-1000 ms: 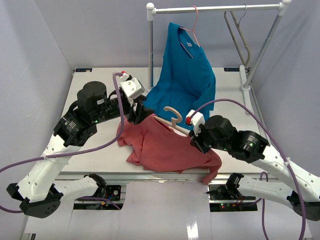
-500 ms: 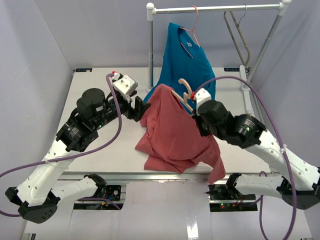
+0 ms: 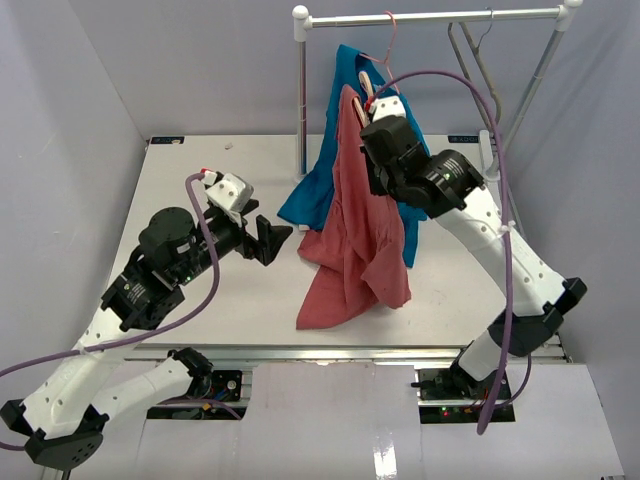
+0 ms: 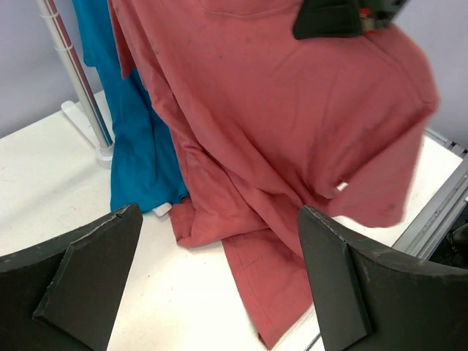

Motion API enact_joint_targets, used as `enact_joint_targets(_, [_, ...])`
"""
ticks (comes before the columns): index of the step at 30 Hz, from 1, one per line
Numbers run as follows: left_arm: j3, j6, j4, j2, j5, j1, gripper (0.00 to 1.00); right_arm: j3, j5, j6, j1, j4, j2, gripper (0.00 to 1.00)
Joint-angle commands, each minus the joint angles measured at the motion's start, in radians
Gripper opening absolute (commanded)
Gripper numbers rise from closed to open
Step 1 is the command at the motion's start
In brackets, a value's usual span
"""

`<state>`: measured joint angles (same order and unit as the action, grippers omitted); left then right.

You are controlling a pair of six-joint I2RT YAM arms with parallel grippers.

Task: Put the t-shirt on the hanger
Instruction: Place the hanger at the clothesline.

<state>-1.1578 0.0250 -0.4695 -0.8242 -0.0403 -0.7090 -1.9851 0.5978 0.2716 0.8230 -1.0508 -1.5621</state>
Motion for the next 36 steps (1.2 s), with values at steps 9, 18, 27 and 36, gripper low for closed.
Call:
enact_joint_targets(9, [0.048, 0.018, -0.027, 0.119, -0.046, 0.002, 0.98, -0.246, 0.01, -0.023, -0.099, 0.227, -0.183, 0.08])
enact_joint_targets(18, [0.115, -0.012, -0.031, 0.179, -0.039, 0.002, 0.98, -0.133, -0.005, -0.115, -0.105, 0.517, -0.174, 0.08])
enact_joint_targets(27, [0.148, 0.007, -0.02, 0.201, -0.065, 0.002, 0.98, -0.134, 0.003, -0.141, -0.105, 0.603, -0.181, 0.08])
enact_joint_targets(36, [0.195, 0.006, -0.012, 0.23, -0.073, 0.002, 0.98, -0.285, 0.068, -0.21, -0.117, 0.632, -0.324, 0.08])
